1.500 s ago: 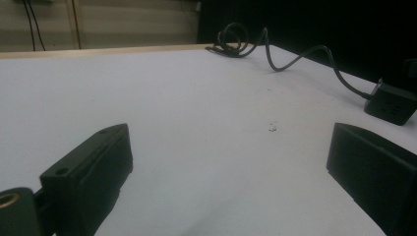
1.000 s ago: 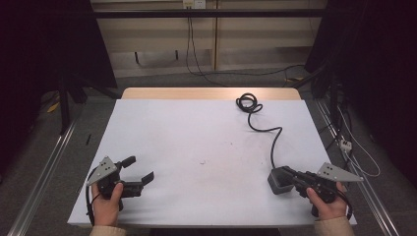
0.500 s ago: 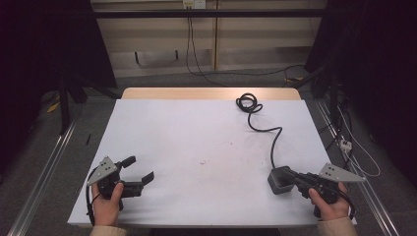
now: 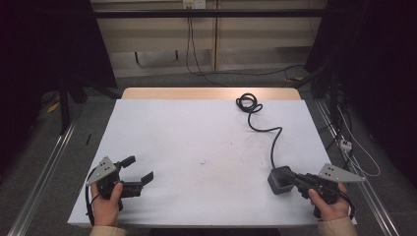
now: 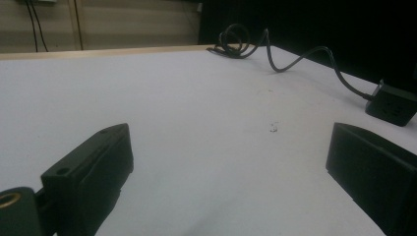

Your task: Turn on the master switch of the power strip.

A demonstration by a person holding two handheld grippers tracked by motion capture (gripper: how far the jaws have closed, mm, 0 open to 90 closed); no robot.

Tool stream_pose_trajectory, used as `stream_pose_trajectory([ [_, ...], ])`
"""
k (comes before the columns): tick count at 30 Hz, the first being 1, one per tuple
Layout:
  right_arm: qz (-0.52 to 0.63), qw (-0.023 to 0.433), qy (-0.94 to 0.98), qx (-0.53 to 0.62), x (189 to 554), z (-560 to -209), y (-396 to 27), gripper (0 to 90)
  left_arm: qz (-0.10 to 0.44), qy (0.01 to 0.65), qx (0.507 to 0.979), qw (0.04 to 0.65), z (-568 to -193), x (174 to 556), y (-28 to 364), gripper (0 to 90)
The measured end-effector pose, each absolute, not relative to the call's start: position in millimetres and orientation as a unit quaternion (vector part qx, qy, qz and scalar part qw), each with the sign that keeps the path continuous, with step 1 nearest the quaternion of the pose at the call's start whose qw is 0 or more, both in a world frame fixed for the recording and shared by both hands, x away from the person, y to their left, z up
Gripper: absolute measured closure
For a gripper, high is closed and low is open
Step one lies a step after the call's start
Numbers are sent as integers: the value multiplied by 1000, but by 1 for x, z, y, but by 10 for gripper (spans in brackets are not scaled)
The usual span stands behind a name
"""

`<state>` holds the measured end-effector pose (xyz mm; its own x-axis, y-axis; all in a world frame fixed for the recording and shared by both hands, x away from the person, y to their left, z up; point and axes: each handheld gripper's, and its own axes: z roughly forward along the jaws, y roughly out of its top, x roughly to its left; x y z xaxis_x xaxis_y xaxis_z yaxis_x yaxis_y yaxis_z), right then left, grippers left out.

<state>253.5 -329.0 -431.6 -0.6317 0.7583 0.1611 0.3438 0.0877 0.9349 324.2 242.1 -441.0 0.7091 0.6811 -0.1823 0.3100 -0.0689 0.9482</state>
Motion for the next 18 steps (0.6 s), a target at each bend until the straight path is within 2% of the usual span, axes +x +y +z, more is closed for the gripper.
stream_pose_trajectory([
  [18,545,178,725,382,252,-429,-334,900,160,346,713,589,-441,324,242,34],
])
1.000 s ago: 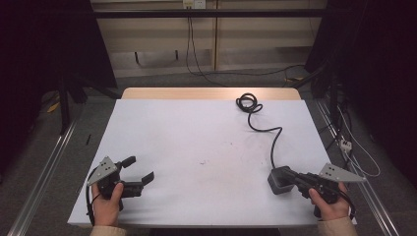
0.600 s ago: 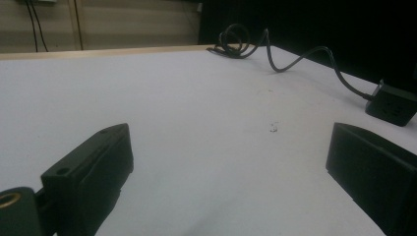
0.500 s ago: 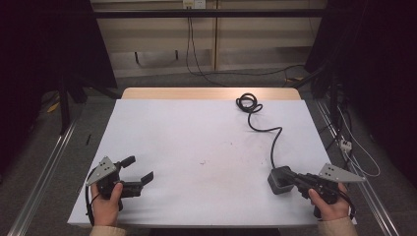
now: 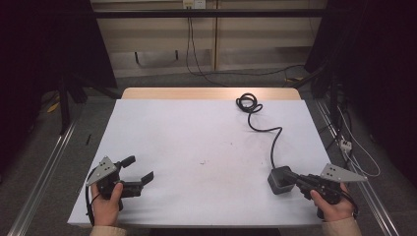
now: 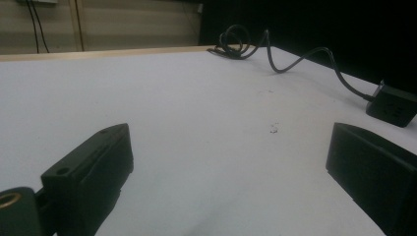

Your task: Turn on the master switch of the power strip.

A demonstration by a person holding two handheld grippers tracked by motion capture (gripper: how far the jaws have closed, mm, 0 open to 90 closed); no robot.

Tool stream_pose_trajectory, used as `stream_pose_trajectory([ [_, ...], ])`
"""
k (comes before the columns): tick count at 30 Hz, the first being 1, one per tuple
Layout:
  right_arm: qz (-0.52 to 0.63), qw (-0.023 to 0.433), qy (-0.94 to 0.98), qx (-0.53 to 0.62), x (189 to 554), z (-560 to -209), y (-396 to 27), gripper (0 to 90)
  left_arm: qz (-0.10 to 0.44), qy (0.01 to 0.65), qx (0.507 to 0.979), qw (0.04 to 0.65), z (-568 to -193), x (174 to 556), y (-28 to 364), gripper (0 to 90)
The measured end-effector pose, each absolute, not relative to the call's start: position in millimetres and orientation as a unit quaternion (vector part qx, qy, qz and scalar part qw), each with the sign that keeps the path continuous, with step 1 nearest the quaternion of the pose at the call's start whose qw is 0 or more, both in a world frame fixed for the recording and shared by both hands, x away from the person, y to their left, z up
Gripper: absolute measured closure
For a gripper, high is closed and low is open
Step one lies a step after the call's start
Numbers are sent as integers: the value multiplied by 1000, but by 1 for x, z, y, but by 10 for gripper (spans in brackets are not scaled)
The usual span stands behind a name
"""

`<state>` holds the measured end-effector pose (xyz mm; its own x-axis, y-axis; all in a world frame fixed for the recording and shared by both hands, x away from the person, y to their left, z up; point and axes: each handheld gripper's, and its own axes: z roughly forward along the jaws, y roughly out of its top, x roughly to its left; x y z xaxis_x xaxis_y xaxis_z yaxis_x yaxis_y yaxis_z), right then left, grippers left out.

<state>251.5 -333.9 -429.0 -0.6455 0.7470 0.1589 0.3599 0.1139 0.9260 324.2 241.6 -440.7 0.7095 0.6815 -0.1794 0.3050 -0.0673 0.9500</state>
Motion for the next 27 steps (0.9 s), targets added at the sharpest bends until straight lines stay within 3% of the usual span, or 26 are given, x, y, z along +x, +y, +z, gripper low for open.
stream_pose_trajectory([
  [27,535,177,734,379,250,-431,-337,900,160,345,716,585,-441,325,242,34],
])
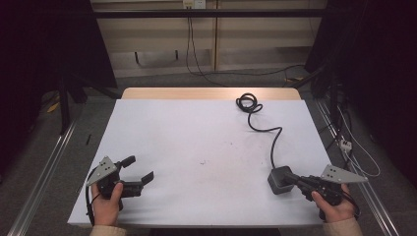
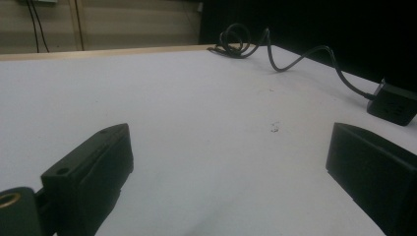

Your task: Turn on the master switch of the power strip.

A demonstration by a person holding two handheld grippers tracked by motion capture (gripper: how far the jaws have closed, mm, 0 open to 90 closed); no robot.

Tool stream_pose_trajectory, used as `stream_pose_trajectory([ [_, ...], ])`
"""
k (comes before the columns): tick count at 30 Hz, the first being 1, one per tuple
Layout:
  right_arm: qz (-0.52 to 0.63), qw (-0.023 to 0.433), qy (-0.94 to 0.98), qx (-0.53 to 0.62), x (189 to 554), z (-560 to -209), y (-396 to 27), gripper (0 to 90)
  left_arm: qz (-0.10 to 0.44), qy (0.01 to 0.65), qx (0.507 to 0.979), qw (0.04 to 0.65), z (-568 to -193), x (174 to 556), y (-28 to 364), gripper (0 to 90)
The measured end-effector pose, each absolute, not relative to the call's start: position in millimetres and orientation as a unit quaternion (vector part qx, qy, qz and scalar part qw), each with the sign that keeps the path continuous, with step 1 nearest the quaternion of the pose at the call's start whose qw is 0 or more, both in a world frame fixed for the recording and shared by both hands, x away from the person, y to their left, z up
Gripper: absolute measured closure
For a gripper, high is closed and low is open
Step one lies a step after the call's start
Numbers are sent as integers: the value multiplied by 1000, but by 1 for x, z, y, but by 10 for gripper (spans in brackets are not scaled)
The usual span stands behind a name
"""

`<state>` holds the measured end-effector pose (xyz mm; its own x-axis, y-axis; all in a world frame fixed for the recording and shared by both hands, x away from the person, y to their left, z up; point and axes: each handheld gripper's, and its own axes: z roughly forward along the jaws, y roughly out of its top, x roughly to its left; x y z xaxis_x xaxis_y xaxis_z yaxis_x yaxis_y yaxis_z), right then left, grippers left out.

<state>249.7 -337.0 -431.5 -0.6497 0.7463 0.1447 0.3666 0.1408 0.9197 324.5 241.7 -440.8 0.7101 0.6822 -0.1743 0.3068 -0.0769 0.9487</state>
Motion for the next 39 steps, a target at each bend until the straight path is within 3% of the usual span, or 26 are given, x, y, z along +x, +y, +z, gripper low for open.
stream_pose_trajectory([
  [39,524,185,741,377,249,-435,-337,900,161,345,716,586,-441,324,242,34],
])
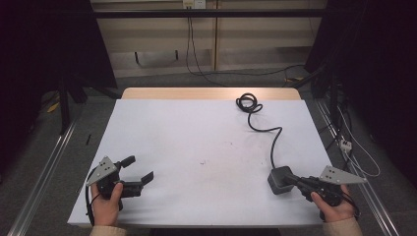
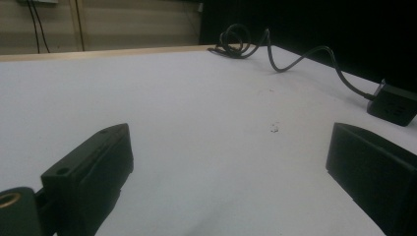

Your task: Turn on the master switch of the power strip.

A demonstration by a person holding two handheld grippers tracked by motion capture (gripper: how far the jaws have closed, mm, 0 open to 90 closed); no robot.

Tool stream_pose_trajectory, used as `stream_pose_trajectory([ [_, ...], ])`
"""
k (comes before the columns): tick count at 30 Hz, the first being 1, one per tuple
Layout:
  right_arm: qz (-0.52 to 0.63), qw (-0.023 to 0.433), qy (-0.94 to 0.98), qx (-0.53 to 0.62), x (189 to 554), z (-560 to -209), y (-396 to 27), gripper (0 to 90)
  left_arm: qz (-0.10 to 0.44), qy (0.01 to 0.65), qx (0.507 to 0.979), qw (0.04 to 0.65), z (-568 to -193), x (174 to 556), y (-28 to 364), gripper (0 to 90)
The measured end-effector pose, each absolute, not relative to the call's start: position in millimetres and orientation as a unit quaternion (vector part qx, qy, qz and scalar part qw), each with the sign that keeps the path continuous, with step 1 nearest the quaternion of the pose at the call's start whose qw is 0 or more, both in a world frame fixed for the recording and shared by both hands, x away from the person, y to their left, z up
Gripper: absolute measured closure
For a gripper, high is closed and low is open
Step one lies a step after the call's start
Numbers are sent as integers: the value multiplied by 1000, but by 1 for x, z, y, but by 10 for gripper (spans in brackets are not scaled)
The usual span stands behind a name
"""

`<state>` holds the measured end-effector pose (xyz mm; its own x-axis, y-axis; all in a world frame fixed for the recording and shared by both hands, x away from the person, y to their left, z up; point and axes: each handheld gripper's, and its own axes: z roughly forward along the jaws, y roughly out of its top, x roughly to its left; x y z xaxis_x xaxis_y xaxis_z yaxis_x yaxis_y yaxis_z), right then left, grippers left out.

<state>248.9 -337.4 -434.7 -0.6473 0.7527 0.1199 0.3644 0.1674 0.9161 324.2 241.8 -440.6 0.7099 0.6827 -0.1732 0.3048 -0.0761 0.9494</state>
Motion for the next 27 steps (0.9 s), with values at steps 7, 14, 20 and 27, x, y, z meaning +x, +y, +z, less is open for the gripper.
stream_pose_trajectory([
  [7,522,186,743,375,248,-436,-338,900,162,346,716,584,-440,324,242,34],
  [14,520,191,746,369,248,-436,-339,900,163,346,716,584,-440,323,242,34],
  [20,517,193,748,368,249,-436,-339,900,162,346,716,585,-440,323,240,34],
  [27,516,196,749,367,248,-436,-338,900,160,345,716,586,-440,324,240,34],
])
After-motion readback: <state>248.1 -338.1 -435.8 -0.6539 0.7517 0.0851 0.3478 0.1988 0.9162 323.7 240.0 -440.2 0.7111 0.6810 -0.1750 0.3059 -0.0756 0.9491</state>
